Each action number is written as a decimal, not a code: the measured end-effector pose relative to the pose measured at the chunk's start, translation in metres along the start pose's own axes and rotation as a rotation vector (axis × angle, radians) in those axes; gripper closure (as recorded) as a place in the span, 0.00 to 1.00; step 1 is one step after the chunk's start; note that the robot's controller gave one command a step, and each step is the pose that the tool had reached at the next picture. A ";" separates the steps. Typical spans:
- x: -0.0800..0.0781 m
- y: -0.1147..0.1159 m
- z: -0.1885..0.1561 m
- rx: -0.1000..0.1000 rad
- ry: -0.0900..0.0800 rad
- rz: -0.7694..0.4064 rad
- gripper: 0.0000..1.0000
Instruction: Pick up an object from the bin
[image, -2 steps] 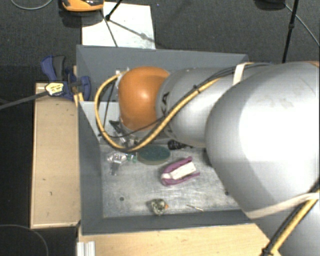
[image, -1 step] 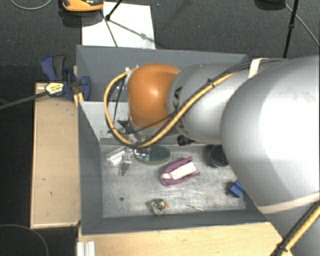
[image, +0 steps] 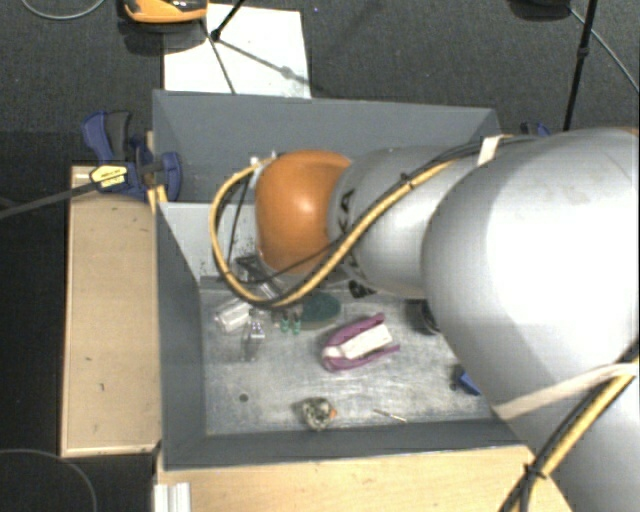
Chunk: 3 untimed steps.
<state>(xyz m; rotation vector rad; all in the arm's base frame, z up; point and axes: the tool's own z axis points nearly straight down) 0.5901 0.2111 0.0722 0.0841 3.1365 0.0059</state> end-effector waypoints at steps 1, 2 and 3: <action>-0.001 0.001 -0.002 0.000 -0.001 0.003 0.00; -0.001 0.000 -0.001 0.001 0.000 0.006 1.00; -0.003 0.001 -0.073 -0.001 -0.006 0.009 1.00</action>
Offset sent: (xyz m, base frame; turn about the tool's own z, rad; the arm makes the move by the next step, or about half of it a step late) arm 0.0000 0.0000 0.0000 0.0000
